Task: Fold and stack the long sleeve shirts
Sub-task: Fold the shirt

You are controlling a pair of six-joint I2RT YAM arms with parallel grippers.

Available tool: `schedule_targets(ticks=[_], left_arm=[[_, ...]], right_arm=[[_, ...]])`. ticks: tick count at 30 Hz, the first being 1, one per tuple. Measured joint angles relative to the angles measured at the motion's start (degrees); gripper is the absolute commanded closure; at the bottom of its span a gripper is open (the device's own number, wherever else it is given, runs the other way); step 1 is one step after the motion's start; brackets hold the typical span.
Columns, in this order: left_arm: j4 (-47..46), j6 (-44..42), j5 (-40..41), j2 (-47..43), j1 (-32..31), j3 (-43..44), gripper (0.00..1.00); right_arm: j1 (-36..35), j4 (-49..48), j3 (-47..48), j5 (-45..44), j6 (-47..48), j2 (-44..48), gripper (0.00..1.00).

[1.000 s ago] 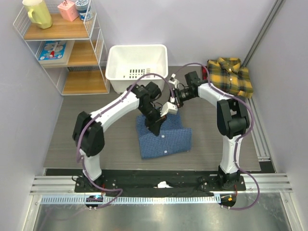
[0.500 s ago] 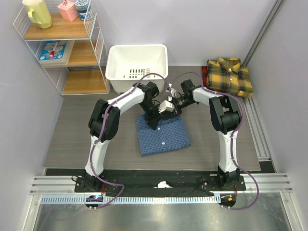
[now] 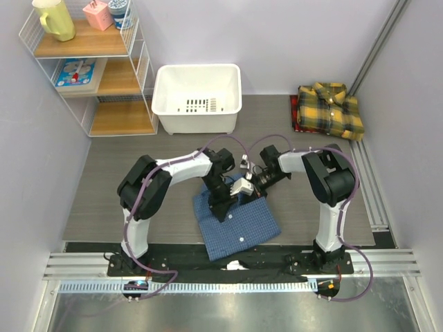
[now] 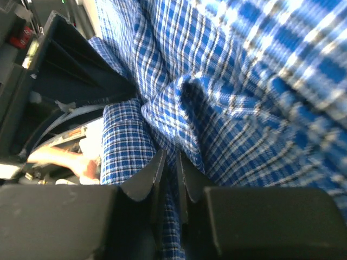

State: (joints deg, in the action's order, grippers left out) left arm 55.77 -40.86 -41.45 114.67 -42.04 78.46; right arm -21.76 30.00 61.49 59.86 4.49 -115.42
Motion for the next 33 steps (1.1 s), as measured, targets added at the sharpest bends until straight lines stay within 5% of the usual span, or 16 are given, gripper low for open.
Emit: schedule_targets(ticks=[7, 13, 19, 25, 29, 33], left_arm=[[-2.1, 5.9, -1.6, -8.5, -1.9, -8.0, 0.55], [-5.0, 12.9, -1.9, -14.8, -0.3, -8.1, 0.36], [-13.2, 22.6, -0.4, -18.9, 0.0, -13.0, 0.32], [-11.8, 24.3, 0.5, -12.5, -0.1, -12.5, 0.31], [-7.8, 22.7, -0.4, -5.6, -0.1, -9.6, 0.43], [-2.6, 19.4, -1.3, -1.2, 0.1, -5.0, 0.78]], right_arm=[[-1.9, -1.7, -10.9, -0.5, -6.1, 11.8, 0.74], [0.3, -1.2, -7.6, -0.4, -9.2, 19.4, 0.69], [2.4, 0.8, 3.3, -2.3, -6.1, 16.5, 0.69], [3.1, 2.5, 6.0, -3.3, -3.8, 9.7, 0.69], [4.8, 3.9, 5.5, -3.4, -3.4, 8.0, 0.69], [6.7, 4.3, 5.3, -3.4, -2.8, 8.0, 0.69]])
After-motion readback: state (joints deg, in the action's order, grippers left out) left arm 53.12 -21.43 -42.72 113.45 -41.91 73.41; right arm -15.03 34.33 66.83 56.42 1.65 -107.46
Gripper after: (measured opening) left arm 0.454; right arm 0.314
